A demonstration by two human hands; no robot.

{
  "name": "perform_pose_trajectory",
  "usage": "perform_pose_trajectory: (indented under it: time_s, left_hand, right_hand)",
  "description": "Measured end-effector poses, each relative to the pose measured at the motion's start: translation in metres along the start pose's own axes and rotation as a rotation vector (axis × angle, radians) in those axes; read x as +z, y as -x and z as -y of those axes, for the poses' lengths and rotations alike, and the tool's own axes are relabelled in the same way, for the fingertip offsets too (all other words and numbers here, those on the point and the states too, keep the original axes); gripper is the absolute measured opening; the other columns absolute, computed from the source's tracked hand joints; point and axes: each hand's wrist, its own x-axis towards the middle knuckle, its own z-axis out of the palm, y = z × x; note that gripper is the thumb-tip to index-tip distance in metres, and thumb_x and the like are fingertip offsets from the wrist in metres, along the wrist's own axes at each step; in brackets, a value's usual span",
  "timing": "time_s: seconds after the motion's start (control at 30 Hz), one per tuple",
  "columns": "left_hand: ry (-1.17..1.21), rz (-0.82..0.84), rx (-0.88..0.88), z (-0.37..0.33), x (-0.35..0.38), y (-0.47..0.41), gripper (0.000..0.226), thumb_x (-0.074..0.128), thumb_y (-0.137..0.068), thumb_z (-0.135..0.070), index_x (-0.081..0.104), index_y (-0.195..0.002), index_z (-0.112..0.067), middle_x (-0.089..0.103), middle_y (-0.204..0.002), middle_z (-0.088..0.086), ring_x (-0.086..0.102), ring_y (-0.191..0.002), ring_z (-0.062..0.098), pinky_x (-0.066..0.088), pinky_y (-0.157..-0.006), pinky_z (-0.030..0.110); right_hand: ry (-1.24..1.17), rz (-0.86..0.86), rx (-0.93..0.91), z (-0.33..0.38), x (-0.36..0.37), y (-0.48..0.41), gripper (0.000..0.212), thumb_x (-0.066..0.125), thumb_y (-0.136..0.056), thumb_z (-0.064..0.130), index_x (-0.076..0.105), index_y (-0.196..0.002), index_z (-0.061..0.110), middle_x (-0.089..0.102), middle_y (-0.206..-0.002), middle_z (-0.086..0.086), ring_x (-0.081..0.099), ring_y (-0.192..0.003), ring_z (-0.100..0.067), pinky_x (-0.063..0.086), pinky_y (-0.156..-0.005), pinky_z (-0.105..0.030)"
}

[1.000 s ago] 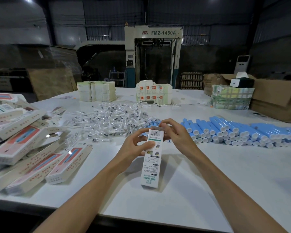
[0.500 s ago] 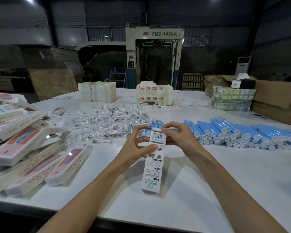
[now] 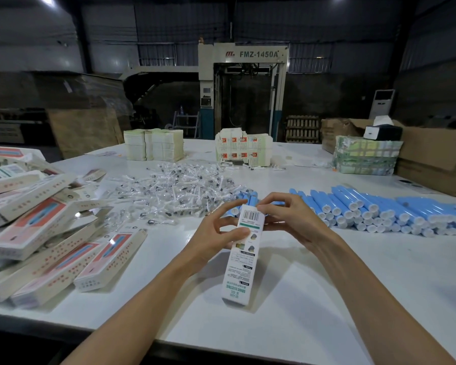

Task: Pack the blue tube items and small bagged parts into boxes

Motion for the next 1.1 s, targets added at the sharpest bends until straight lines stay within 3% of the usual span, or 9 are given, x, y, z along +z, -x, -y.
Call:
perform_pose_trajectory:
  time_s: [0.23, 0.43, 0.63, 0.8, 0.93, 1.0, 1.1]
  left_hand:
    - [-0.009, -0.056, 0.019, 0.001, -0.002, 0.000, 0.059, 0.086, -0.086, -0.027, 0.064, -0.140, -0.037, 0.080, -0.114, 0.011, 0.078, -0.105, 0.023, 0.063, -0.073, 0.033]
    - [-0.016, -0.116, 0.035, 0.001, -0.005, 0.000, 0.055, 0.085, -0.087, -0.021, 0.065, -0.137, -0.033, 0.080, -0.120, 0.010, 0.076, -0.112, 0.028, 0.065, -0.076, 0.040]
    - [-0.020, -0.126, 0.044, 0.000, -0.004, 0.001, 0.054, 0.086, -0.086, -0.026, 0.065, -0.135, -0.031, 0.080, -0.115, 0.012, 0.078, -0.106, 0.029, 0.065, -0.078, 0.040]
    - [-0.032, -0.132, 0.057, 0.001, -0.003, 0.002, 0.054, 0.088, -0.086, -0.030, 0.065, -0.134, -0.032, 0.081, -0.113, 0.011, 0.079, -0.102, 0.028, 0.064, -0.076, 0.035]
    - [-0.043, -0.134, 0.062, 0.003, -0.003, 0.000, 0.056, 0.089, -0.083, -0.038, 0.065, -0.133, -0.035, 0.081, -0.113, 0.009, 0.079, -0.104, 0.028, 0.064, -0.079, 0.037]
    - [-0.036, -0.127, 0.066, 0.005, -0.003, -0.001, 0.051, 0.087, -0.087, -0.035, 0.064, -0.132, -0.039, 0.081, -0.114, 0.009, 0.078, -0.106, 0.028, 0.063, -0.082, 0.034]
    - [0.001, -0.143, 0.076, 0.007, -0.004, -0.003, 0.051, 0.085, -0.090, -0.032, 0.058, -0.133, -0.036, 0.080, -0.117, 0.012, 0.074, -0.113, 0.032, 0.061, -0.091, 0.036]
  right_hand:
    - [-0.050, 0.022, -0.016, -0.005, 0.003, 0.003, 0.012, 0.072, -0.098, 0.019, 0.076, -0.096, 0.007, 0.077, -0.108, -0.022, 0.075, -0.101, -0.038, 0.063, -0.088, -0.040]
    - [0.116, -0.094, -0.171, -0.015, 0.023, 0.003, 0.008, 0.080, -0.092, 0.014, 0.079, -0.100, 0.015, 0.080, -0.101, -0.004, 0.078, -0.095, -0.021, 0.061, -0.084, -0.029]
    - [0.050, -0.145, -0.200, -0.021, 0.026, 0.000, 0.008, 0.079, -0.091, 0.012, 0.081, -0.099, 0.012, 0.080, -0.099, -0.008, 0.077, -0.096, -0.026, 0.062, -0.084, -0.031]
    - [0.129, -0.228, -0.241, -0.027, 0.032, -0.002, 0.008, 0.078, -0.093, 0.017, 0.083, -0.098, 0.018, 0.081, -0.096, 0.003, 0.077, -0.090, -0.015, 0.059, -0.078, -0.023]
    - [0.120, -0.249, -0.248, -0.031, 0.034, -0.003, 0.008, 0.077, -0.093, 0.019, 0.084, -0.097, 0.022, 0.081, -0.096, 0.003, 0.077, -0.092, -0.017, 0.059, -0.080, -0.024]
    - [0.018, -0.234, -0.226, -0.034, 0.036, -0.002, 0.011, 0.075, -0.095, 0.020, 0.082, -0.104, 0.021, 0.081, -0.102, -0.001, 0.076, -0.099, -0.021, 0.060, -0.084, -0.027]
    - [-0.163, -0.196, -0.118, -0.036, 0.041, -0.002, 0.029, 0.067, -0.102, 0.027, 0.071, -0.130, 0.021, 0.078, -0.116, -0.005, 0.074, -0.109, -0.020, 0.059, -0.092, -0.031]
